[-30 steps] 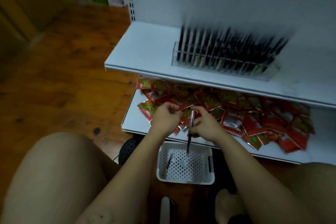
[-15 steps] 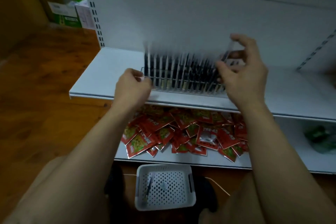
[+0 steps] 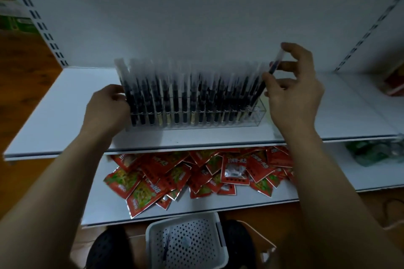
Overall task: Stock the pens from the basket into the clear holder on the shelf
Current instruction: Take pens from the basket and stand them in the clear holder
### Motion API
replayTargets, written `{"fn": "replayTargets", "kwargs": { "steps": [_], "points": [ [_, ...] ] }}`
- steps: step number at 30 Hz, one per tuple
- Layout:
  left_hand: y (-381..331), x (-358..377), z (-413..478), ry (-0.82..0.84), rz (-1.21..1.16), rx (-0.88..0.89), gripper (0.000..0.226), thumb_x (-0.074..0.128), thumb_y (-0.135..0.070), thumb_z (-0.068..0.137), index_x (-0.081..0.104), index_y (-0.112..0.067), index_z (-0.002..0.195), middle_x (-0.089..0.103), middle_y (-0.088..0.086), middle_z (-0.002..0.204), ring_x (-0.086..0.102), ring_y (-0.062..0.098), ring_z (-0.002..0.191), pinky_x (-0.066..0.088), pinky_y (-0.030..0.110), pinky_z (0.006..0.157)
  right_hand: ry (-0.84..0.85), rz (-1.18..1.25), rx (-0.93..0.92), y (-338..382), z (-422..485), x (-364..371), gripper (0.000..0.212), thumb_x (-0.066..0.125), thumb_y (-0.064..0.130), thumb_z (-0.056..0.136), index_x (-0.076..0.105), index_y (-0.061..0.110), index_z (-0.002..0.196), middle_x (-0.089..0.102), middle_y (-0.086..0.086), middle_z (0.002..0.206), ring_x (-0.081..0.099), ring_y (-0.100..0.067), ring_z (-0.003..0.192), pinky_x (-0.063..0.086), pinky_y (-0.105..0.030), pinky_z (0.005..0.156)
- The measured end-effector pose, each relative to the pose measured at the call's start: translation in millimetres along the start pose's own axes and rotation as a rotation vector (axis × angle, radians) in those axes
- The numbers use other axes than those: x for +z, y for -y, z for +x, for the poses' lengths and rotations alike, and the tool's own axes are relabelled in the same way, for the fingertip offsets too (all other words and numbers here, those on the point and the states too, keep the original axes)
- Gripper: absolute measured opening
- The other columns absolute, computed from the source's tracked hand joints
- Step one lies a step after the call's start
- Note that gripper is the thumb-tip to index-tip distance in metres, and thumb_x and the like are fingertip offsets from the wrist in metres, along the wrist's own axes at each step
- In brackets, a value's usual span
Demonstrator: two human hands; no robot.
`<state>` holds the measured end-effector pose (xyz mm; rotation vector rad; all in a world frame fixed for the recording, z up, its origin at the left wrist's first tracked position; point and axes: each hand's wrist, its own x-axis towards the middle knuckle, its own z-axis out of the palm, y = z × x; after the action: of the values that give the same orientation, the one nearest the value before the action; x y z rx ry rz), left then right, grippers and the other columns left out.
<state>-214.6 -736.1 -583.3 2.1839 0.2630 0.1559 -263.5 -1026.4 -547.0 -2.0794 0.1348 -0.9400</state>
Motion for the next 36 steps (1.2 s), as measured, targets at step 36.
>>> {"fn": "replayTargets", "kwargs": {
  "steps": [36],
  "points": [
    [94,12,-155,0.301,0.211,0.073,0.022,0.060,-0.012,0.087,0.061,-0.018,0.108,0.065,-0.002,0.098,0.062,0.018,0.092,0.049,0.027,0.077,0.963,-0.212,0.287,8,-203,47,0.032,0.066,0.026,0.086,0.065,0.020,0.117,0.066,-0.001,0.111,0.064,-0.019,0.090,0.055,-0.036,0.083]
  ]
}}
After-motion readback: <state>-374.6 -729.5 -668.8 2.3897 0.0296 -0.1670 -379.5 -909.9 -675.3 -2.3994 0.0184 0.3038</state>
